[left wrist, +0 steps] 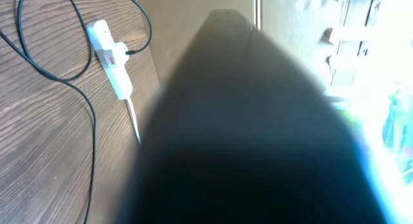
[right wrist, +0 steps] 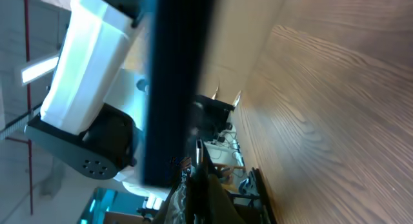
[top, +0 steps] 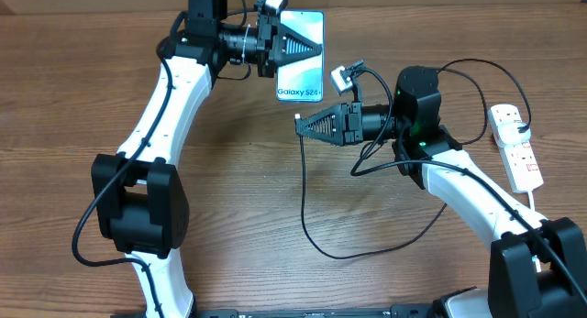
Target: Plug charger to phone and switch on socket
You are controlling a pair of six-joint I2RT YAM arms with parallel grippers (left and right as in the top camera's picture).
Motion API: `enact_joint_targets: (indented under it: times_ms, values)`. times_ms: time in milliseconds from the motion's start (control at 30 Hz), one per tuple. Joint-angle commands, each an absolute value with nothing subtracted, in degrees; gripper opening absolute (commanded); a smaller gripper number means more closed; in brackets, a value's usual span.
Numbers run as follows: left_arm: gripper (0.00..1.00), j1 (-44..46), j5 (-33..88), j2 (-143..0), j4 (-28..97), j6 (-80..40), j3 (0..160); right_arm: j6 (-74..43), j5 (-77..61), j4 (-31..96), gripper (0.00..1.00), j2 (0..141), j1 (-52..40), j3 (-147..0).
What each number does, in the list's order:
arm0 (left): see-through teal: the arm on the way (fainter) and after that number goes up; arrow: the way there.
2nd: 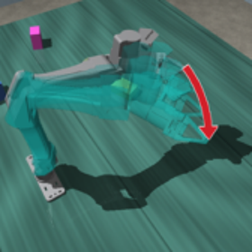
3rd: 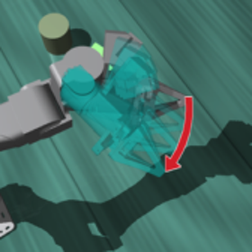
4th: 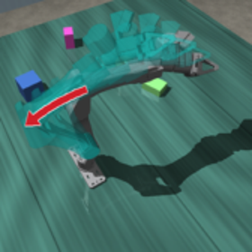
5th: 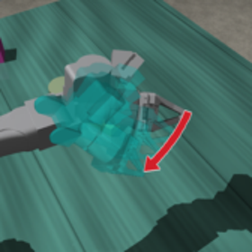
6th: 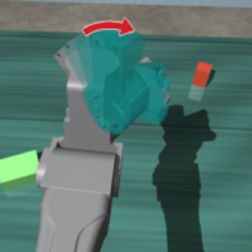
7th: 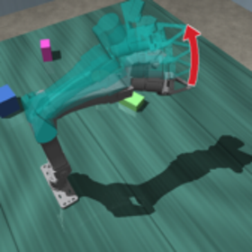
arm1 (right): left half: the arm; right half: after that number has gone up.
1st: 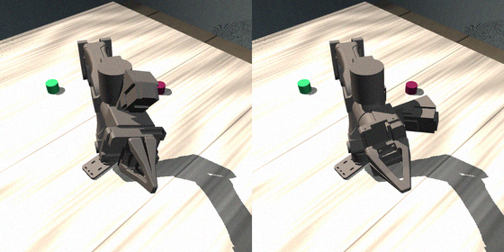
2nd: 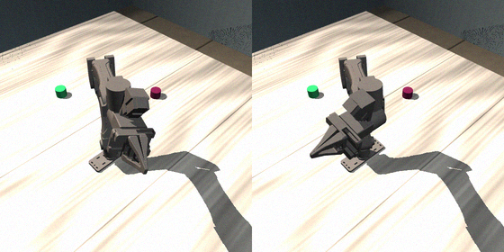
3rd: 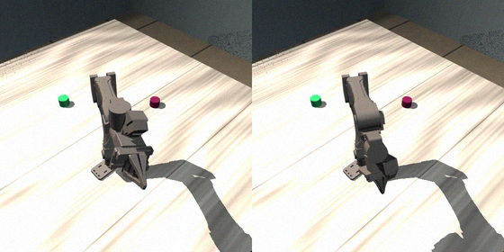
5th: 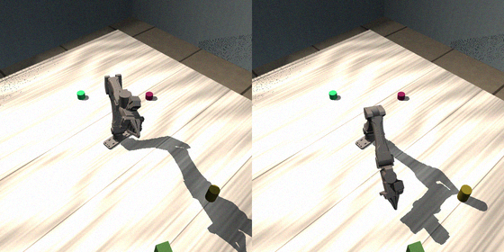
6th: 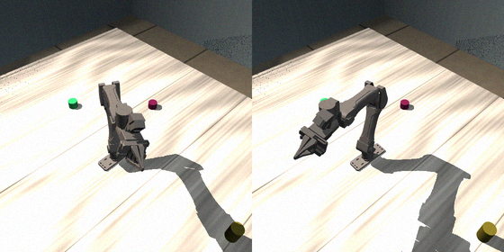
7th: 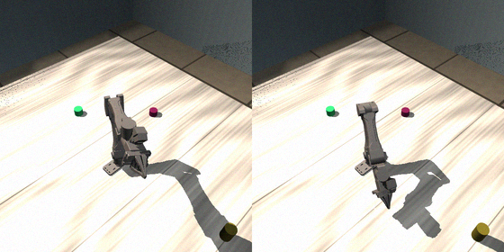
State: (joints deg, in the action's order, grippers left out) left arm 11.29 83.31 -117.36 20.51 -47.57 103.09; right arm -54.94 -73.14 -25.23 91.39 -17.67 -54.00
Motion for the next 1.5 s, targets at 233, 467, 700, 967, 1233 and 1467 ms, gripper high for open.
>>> enact_joint_targets:
  times_ms: [233,467,700,967,1233,1467]
  values:
    - [0.04,11.86,84.49,-117.73,20.67,-44.99,103.37,-56.4,-73.6,-27.92,0.04,90.65,-17.52,-54.72]
    - [0.05,12.05,85.17,-117.73,21.17,-45.04,103.37,-56.82,-71.92,-30.35,0.04,90.65,-17.21,-54.72]
    - [0.04,12.03,85.65,-117.73,21.17,-46.83,103.37,-56.82,-70.5,-30.15,0.04,90.67,-16.32,-54.72]
    - [0.04,12.1,85.6,-117.73,21.17,-47.86,103.37,-56.82,-70.06,-30.13,0.04,90.67,-16.32,-54.72]
    - [0.04,13.47,85.49,-117.73,21.15,-49.74,103.37,-56.84,-69.25,-30.13,0.04,90.67,-16.32,-54.72]
    - [0.04,13.76,84.51,-117.73,20.86,-49.67,103.37,-57.3,-70.67,-30.17,0.04,90.65,-16.32,-54.72]
